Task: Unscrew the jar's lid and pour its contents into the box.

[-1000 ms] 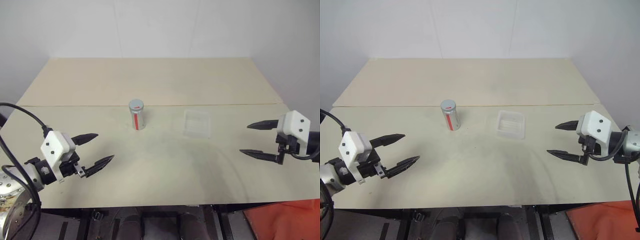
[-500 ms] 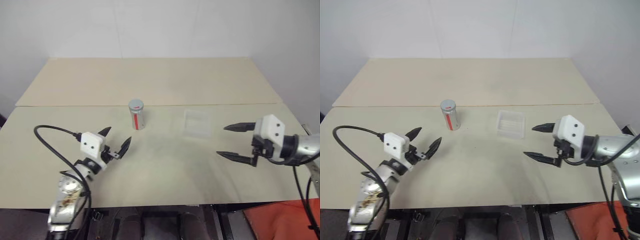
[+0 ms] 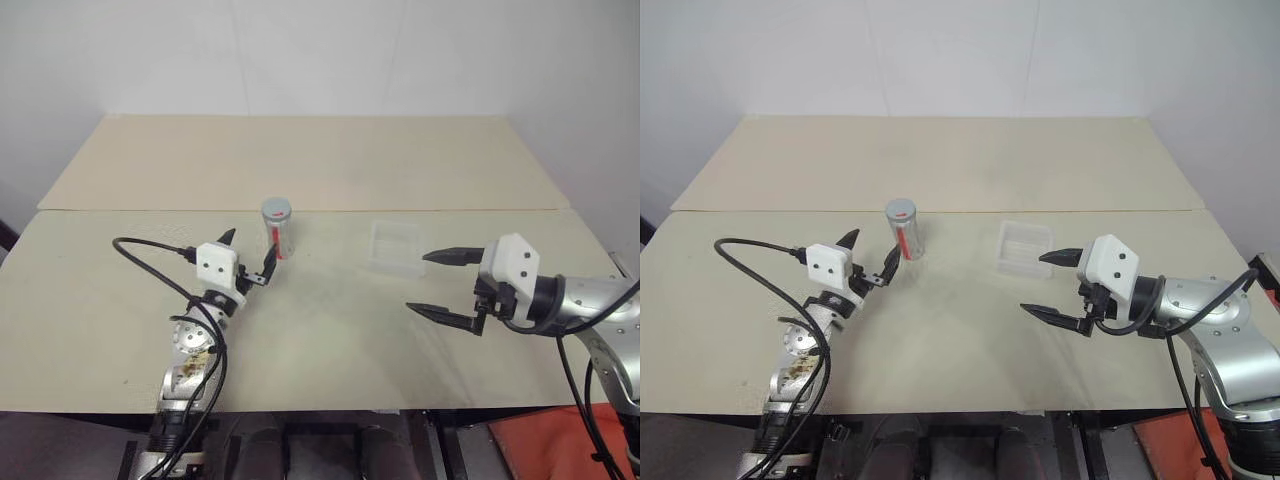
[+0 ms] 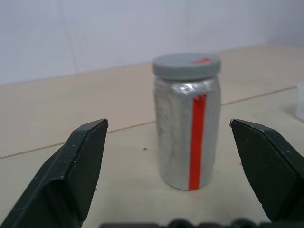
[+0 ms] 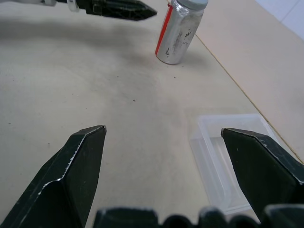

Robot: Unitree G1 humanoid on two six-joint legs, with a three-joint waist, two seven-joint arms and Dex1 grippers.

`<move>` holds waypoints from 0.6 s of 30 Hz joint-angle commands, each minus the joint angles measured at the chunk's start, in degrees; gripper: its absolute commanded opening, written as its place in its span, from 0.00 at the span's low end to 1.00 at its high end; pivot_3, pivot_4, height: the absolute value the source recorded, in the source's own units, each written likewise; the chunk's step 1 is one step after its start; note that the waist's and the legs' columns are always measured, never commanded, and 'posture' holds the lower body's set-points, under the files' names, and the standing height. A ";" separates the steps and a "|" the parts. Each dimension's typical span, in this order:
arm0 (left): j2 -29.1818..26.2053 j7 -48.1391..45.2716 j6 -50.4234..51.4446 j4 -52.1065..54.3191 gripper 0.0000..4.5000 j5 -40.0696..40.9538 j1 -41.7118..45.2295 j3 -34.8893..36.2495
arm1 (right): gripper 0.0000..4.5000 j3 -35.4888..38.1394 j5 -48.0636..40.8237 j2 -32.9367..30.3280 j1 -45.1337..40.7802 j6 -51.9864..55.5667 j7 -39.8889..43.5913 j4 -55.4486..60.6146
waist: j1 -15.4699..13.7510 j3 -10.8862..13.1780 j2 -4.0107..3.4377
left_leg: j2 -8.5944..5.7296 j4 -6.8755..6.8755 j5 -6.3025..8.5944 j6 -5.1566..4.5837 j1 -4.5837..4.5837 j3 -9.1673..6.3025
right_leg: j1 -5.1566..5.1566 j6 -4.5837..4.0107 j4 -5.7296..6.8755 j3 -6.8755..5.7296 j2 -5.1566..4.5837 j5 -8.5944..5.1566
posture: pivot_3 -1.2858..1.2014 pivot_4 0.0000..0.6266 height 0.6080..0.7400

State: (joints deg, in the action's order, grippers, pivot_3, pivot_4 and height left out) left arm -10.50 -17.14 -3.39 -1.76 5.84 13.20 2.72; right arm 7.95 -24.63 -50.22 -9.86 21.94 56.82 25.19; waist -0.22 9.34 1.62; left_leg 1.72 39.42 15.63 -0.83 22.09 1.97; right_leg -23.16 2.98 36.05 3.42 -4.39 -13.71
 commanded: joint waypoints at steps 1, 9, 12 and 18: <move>0.66 -0.29 -3.11 -2.83 0.99 -0.14 3.20 -0.60 | 1.00 0.70 0.25 0.15 0.33 -0.63 -1.08 2.14 | -0.08 0.00 0.00 | 0.00 0.01 0.00 0.00 0.01 0.01 | 0.00 0.00 0.00 0.00 0.00 0.00 | 0.52 0.24 1.00; 3.02 0.38 -5.31 -9.89 0.99 -0.80 7.99 -2.41 | 1.00 0.74 0.64 0.19 0.98 -0.04 -2.66 3.25 | -0.27 0.00 0.00 | 0.00 0.21 0.03 -0.05 0.14 0.08 | -0.01 0.02 0.00 -0.05 0.01 0.01 | 0.52 0.24 1.00; 4.93 3.07 -5.68 -12.40 0.99 -1.81 9.60 -2.59 | 1.00 0.69 1.32 -0.15 1.22 0.15 -3.54 3.57 | -0.35 0.00 0.00 | 0.00 0.28 0.03 -0.06 0.17 0.08 | -0.01 0.04 0.01 -0.05 0.00 0.02 | 0.52 0.24 1.00; 6.95 8.76 -8.04 -18.13 0.99 -3.88 13.50 -1.61 | 1.00 1.12 1.20 -0.30 1.82 0.53 -4.07 4.26 | -0.37 0.01 0.01 | -0.03 0.36 0.03 -0.06 0.21 0.07 | 0.01 0.16 -0.03 -0.05 0.00 0.09 | 0.52 0.24 1.00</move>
State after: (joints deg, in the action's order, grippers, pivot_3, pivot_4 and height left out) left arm -3.81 -9.45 -9.28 -19.43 2.39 25.33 0.72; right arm 7.55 -23.16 -50.08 -8.07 22.07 53.47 27.60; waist -0.59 9.34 1.63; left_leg 1.70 39.78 15.67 -0.90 22.30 2.04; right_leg -23.15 3.13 36.02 3.37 -4.39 -13.61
